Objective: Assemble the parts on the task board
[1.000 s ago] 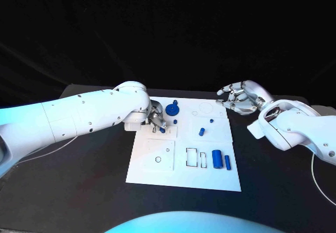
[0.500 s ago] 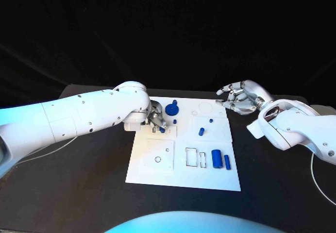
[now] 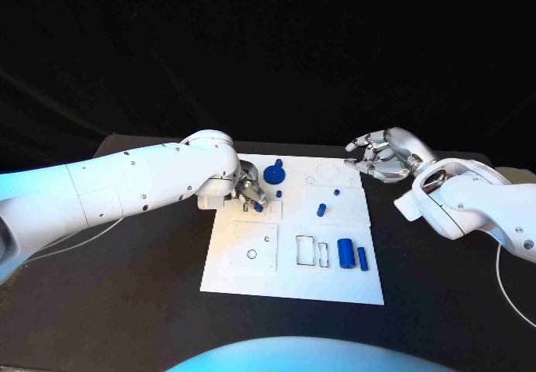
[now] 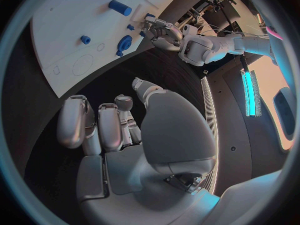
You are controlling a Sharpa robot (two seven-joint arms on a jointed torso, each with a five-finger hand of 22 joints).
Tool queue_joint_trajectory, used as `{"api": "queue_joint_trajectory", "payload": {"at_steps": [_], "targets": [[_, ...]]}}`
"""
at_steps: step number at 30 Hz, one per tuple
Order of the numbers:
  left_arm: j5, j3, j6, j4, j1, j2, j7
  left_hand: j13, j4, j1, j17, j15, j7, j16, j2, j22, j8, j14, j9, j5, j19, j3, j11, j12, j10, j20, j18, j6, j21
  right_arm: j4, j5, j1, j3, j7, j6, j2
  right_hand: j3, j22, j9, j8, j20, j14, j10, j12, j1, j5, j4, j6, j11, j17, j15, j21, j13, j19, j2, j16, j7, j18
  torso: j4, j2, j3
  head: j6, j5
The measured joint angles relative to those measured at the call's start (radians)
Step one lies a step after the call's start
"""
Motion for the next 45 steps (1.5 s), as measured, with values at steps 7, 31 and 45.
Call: {"api": "queue_joint_trajectory", "payload": {"at_steps": [7, 31, 45], "targets": [[0.001, 0.0, -0.001, 0.0, 0.0, 0.0, 0.0, 0.001, 0.0, 0.007, 0.0, -0.003, -0.003, 0.0, 0.007, 0.0, 0.0, 0.0, 0.014, 0.017, 0.0, 0.0, -0.002, 0.0, 0.002, -0.007, 0.0, -0.003, 0.0, 0.0, 0.0, 0.0, 0.0, 0.0, 0.0, 0.0, 0.0, 0.0, 0.0, 0.0, 0.0, 0.0, 0.0, 0.0, 0.0, 0.0, 0.0, 0.0, 0.0, 0.0, 0.0, 0.0, 0.0, 0.0, 0.0, 0.0, 0.0, 0.0, 0.0002, 0.0, -0.0006, -0.002, 0.0], [0.005, -0.001, -0.001, -0.005, -0.001, 0.002, -0.003, 0.002, 0.033, -0.052, 0.0, -0.003, -0.02, 0.0, 0.001, 0.0, 0.0, 0.0, 0.036, 0.001, 0.0, -0.038, -0.002, 0.0, 0.001, -0.007, 0.0, 0.025, 0.0, 0.004, 0.0, 0.0, 0.0, 0.0, 0.0, -0.003, 0.0, 0.0, 0.001, 0.004, 0.0, 0.0, -0.004, 0.0, 0.004, 0.0, 0.006, 0.0, -0.004, -0.004, 0.0, -0.01, -0.008, 0.0, -0.004, -0.004, 0.0, 0.0, 0.0002, 0.0, 0.0006, -0.005, -0.002], [0.01, -0.002, 0.009, -0.011, -0.001, 0.007, -0.008, 0.002, 0.105, -0.079, 0.0, -0.002, -0.019, 0.0, -0.002, 0.0, -0.009, 0.0, 0.041, 0.001, 0.0, -0.136, -0.001, 0.0, 0.001, -0.007, 0.0, 0.034, 0.0, 0.008, -0.001, 0.0, 0.0, 0.004, -0.001, -0.006, 0.0, -0.001, 0.001, 0.004, -0.004, 0.0, -0.004, 0.0, 0.004, 0.0, 0.006, 0.0, -0.004, -0.005, 0.0, -0.01, -0.009, 0.004, -0.004, -0.004, 0.0, 0.0, -0.0004, -0.001, 0.0006, -0.006, -0.004]]}}
